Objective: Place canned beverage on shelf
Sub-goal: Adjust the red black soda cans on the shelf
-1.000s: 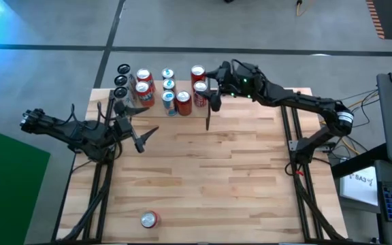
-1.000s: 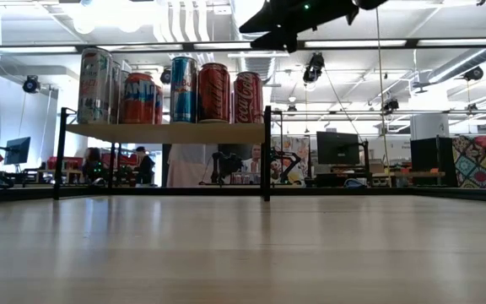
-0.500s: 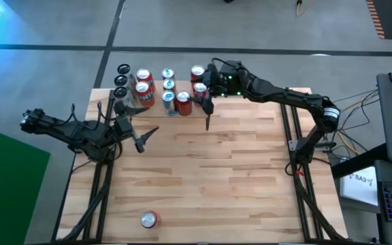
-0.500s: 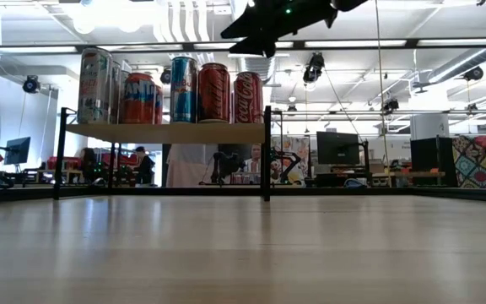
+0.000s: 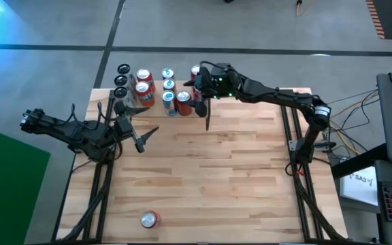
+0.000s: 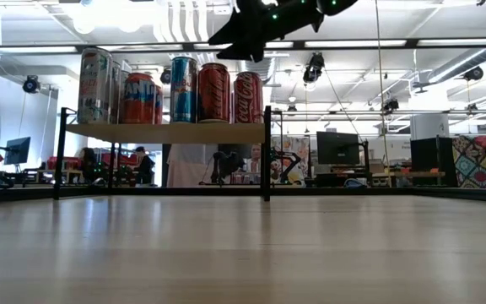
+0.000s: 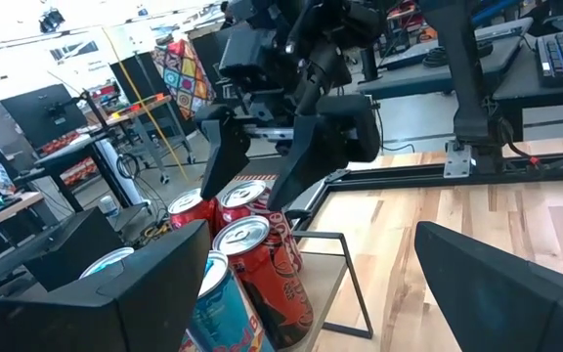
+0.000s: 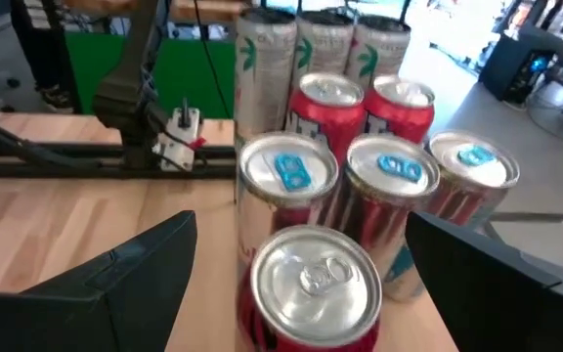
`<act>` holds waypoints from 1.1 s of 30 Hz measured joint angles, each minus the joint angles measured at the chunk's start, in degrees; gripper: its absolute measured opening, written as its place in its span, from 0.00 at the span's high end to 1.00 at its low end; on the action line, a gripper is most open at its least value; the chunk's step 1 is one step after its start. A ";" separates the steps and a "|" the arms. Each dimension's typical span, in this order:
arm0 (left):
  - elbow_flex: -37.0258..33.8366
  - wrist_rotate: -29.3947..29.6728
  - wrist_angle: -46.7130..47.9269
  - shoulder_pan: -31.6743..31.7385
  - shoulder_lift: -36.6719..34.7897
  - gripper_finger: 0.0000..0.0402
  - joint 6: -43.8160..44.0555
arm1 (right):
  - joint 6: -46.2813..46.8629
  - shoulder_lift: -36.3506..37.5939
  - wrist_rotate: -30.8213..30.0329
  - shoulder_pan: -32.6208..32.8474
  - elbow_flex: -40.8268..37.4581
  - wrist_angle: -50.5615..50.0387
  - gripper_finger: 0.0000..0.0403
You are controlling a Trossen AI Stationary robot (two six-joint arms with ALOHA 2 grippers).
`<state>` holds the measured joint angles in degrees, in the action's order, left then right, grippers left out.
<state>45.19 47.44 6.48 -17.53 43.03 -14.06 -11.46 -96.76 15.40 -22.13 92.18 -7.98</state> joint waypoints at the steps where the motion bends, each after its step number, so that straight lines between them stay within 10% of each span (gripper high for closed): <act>1: 0.00 0.00 -0.01 0.01 0.00 0.14 0.00 | -0.11 -0.34 -0.26 0.03 0.26 -0.54 0.11; 33: 0.00 0.00 -0.06 0.00 0.00 0.14 -0.02 | -1.66 -4.56 -5.52 0.90 2.34 -3.62 0.11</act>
<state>45.19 47.44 6.42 -17.53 43.03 -14.09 -13.12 -101.32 9.88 -21.23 94.52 -11.60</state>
